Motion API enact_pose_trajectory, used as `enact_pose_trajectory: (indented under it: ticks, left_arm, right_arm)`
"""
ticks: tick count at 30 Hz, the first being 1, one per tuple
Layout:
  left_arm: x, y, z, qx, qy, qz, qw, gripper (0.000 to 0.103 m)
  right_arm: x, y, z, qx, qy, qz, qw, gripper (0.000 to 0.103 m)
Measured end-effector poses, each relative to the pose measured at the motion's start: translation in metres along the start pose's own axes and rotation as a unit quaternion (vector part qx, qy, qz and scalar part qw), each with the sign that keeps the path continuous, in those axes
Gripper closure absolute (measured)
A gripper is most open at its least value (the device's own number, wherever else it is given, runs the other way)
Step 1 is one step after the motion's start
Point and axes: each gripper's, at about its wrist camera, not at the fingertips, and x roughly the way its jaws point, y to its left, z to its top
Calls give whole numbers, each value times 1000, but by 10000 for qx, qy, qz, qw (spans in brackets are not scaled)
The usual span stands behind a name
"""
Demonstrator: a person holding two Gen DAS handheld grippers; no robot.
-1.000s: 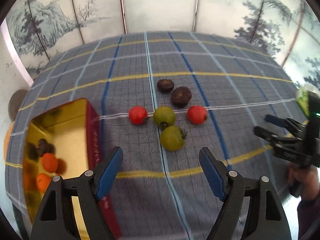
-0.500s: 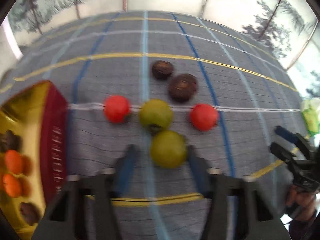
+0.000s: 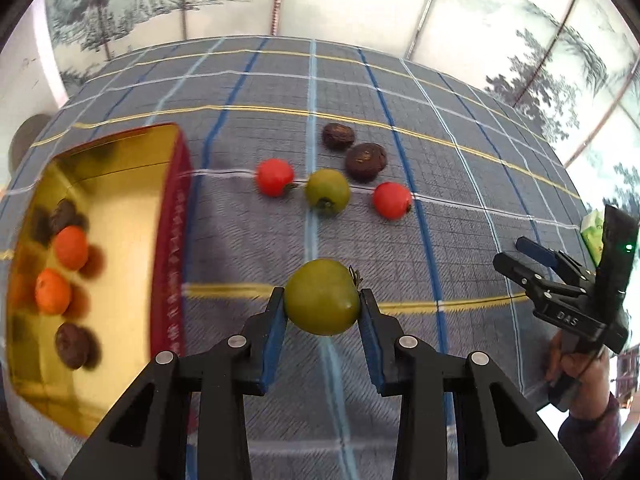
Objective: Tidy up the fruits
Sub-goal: 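Carry the green fruit in the left gripper over the tin while the right gripper grasps a red tomato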
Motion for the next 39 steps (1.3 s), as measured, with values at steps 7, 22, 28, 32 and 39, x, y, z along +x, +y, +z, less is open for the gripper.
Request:
enact_pose_trajectory:
  ticks: [7,22,28,32,39]
  left_arm:
    - [-29,14,-10,-88,-284,89,9995,66]
    - [-61,44,-24,-261,-649,266,9972,66]
    - [-69,55,-29,-258,-770,509,9954,66]
    - [-73,67,-30,-347,-828,638,9939,66]
    - [-76,86,-32,-525,-860,770,9919,66]
  right_arm:
    - [3,4,0,-99,61,-180,9998,16]
    - [9,13,0,-362,207,-528,9977,8]
    - [2,11,1,-57,8,-420,9991,10]
    - [-3,28,7,-200,-212,-131,9995,10]
    - [7,65,27,-634,-313,183,9973,13]
